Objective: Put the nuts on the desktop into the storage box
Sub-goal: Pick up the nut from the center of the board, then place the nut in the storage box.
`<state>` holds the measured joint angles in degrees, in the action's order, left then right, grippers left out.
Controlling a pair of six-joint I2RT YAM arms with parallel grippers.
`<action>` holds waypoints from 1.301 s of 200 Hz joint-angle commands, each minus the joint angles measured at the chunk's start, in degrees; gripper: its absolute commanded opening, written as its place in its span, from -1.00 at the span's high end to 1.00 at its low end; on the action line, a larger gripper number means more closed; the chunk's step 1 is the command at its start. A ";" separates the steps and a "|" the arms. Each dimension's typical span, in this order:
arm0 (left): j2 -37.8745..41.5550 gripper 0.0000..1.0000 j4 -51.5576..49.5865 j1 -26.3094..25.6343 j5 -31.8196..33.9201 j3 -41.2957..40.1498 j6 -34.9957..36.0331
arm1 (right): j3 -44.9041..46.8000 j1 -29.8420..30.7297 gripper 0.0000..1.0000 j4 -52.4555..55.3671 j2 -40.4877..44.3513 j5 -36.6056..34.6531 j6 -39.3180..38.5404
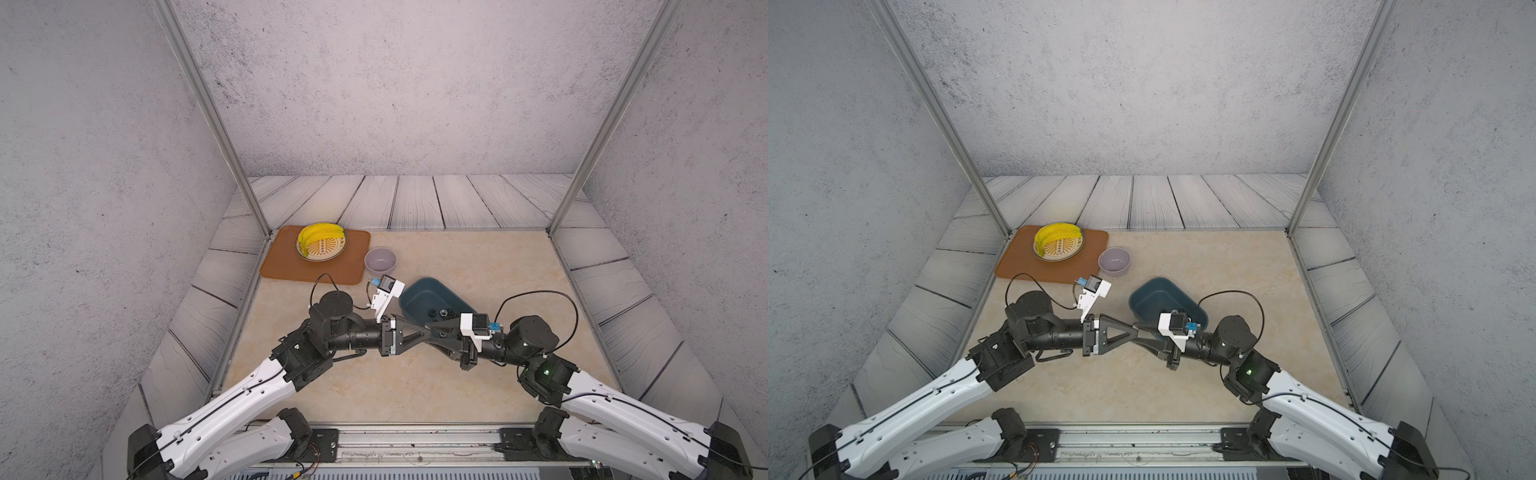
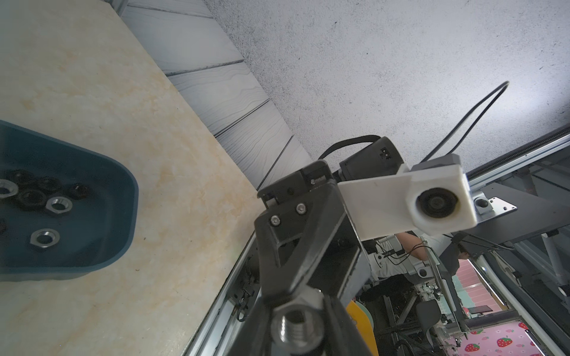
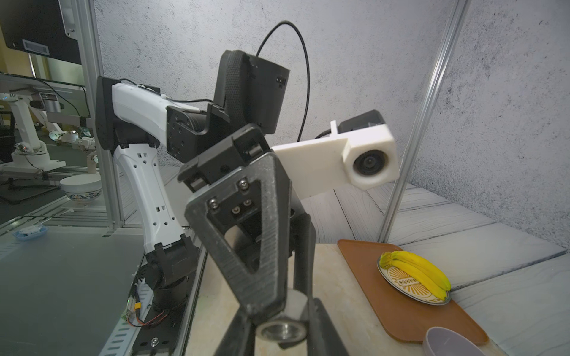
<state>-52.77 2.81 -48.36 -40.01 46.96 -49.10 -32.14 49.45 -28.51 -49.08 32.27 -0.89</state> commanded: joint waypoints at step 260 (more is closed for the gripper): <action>-4.65 -0.97 -29.42 -0.21 29.21 -2.31 19.48 | -38.62 -13.73 0.83 66.36 -41.38 -33.62 7.35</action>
<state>-56.36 -25.58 -48.40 -11.07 45.36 -31.51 -66.11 36.75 31.00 -86.11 1.85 8.08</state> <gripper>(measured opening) 0.985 0.287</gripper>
